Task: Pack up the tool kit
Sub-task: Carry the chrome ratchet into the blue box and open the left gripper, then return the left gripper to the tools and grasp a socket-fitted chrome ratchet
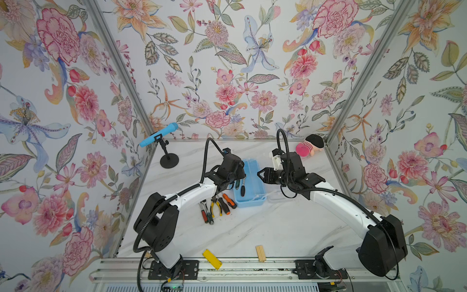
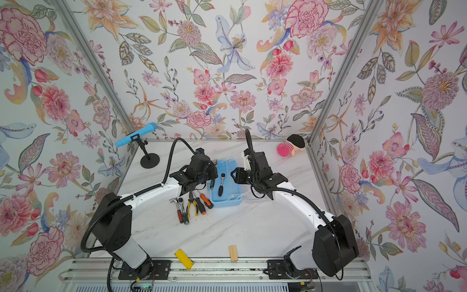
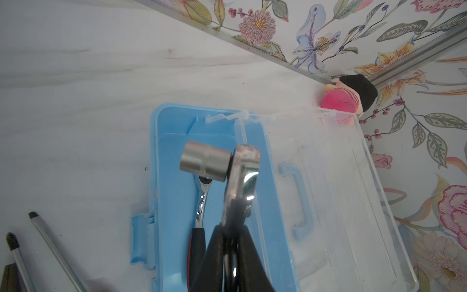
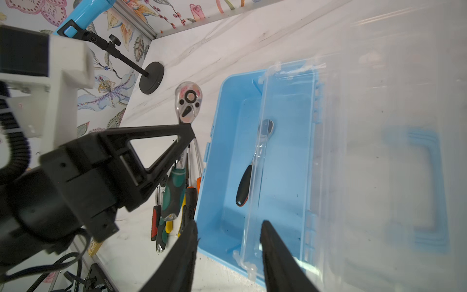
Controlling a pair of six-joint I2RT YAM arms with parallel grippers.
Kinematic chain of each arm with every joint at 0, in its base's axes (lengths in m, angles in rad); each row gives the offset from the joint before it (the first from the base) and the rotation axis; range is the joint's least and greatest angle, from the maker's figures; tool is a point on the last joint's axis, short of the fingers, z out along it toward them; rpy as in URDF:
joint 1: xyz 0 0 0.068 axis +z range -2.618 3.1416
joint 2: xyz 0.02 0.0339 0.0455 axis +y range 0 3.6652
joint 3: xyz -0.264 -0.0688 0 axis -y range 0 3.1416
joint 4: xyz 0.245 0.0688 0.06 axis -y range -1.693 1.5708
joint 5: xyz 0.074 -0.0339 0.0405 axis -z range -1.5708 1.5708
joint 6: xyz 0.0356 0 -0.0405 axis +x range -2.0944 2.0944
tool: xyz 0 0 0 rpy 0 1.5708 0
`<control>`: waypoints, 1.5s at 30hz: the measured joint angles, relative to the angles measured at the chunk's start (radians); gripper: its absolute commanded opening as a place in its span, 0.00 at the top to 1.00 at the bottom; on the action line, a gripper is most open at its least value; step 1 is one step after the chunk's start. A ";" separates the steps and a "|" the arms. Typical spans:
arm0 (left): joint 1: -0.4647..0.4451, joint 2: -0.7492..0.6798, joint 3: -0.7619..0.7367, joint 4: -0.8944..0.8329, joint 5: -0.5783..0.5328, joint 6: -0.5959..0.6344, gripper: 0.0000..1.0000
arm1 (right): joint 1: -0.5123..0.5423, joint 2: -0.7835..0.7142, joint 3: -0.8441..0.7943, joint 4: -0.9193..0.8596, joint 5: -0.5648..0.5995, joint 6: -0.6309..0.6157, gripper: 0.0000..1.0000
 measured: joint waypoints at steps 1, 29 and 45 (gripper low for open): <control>-0.003 0.019 0.001 0.002 0.005 -0.010 1.00 | -0.002 -0.004 -0.005 0.000 0.000 0.001 0.57; -0.003 0.326 0.159 0.031 0.036 -0.089 0.74 | -0.019 -0.018 -0.040 0.022 -0.019 0.014 0.53; -0.001 -0.140 -0.134 0.094 -0.011 -0.034 0.66 | 0.157 0.035 0.174 -0.137 0.113 -0.070 0.51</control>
